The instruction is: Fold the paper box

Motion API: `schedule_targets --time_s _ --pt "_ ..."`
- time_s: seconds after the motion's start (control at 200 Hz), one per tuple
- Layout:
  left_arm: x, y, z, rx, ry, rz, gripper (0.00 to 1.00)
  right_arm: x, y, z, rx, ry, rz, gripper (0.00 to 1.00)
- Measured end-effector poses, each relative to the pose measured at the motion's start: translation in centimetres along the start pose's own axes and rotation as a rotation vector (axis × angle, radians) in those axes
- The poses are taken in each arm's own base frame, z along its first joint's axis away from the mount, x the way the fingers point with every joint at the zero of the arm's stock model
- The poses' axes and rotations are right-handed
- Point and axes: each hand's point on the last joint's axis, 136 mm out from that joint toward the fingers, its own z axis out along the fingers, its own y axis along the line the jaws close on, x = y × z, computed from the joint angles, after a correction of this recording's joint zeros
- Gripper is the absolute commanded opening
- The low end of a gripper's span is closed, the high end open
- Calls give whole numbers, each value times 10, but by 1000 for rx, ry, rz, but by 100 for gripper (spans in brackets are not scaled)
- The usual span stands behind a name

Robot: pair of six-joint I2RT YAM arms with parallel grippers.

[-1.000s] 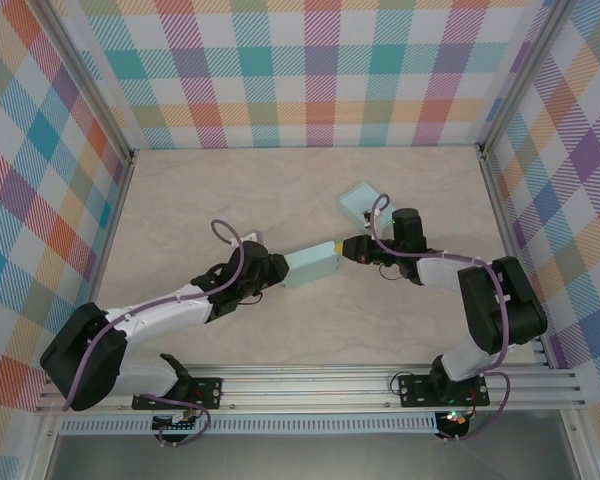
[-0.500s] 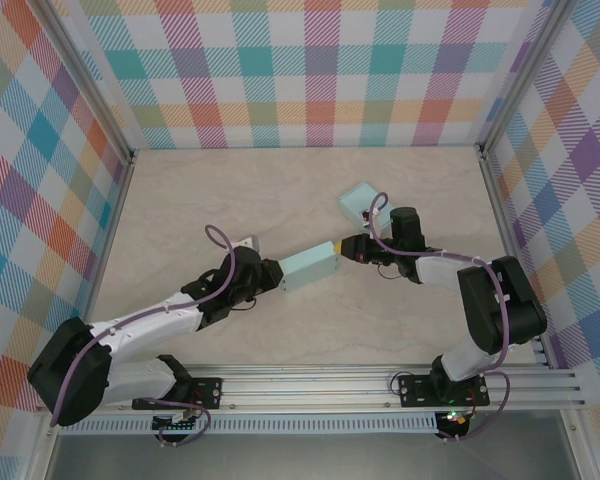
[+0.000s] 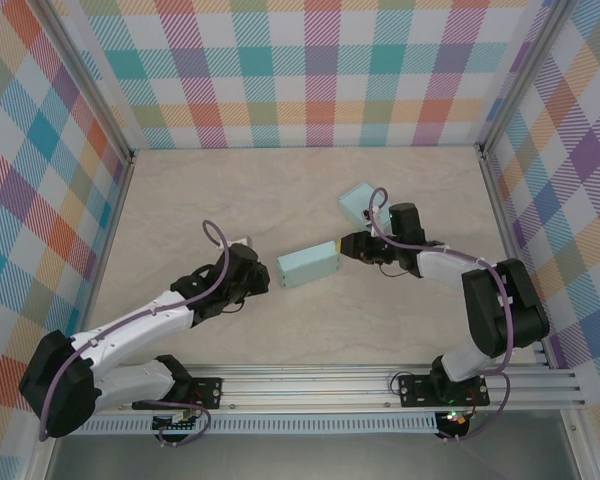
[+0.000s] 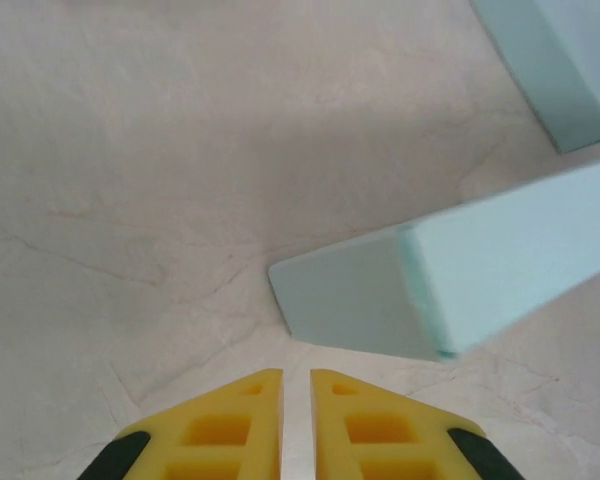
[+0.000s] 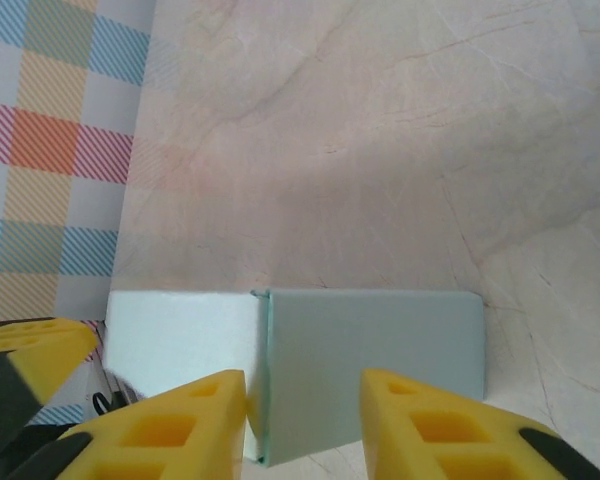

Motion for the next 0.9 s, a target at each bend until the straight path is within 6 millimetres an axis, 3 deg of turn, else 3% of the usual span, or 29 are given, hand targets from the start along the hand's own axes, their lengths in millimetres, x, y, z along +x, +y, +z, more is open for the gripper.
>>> schedule_targets --time_s 0.215,0.345,0.445,0.565,0.68,0.9 --pt "-25 -11 -13 5 -59 137 38 -13 15 -3 -7 9 3 64" --pt "-40 -26 -18 33 -89 325 72 -28 34 -8 -31 0 -31 72" --pt "-53 -46 -21 82 -110 476 88 -34 47 -17 -35 -14 -57 81" --pt "-61 -72 -20 160 -118 661 92 -34 60 -36 -9 -45 -74 100" --pt "-54 -88 -10 227 -81 818 89 -34 71 -59 38 -96 -102 100" --pt "-31 -96 18 309 -26 1040 88 -32 82 -119 207 -264 -140 99"
